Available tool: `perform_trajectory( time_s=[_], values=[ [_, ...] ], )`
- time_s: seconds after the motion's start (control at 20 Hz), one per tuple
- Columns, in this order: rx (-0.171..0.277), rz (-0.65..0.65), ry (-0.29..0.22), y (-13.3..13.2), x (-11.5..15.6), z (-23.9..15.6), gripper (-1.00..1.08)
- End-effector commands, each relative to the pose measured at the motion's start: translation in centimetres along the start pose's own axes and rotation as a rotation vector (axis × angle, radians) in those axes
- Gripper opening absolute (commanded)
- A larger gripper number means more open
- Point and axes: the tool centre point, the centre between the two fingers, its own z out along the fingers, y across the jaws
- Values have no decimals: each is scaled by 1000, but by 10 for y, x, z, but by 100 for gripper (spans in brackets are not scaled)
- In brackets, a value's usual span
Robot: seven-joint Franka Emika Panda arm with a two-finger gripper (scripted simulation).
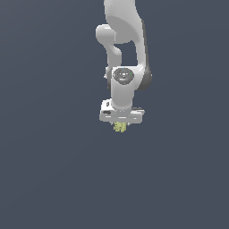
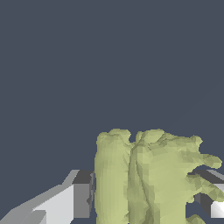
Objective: Pick up the object and move it to a goal position.
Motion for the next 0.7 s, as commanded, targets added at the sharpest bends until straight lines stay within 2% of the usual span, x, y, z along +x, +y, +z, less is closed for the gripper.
perform_trajectory(
  time_s=[0.0,0.65],
  values=[
    [0,1,1,19,-2,-22,-100],
    [2,1,0,122,-9,-140,-100]
  ],
)
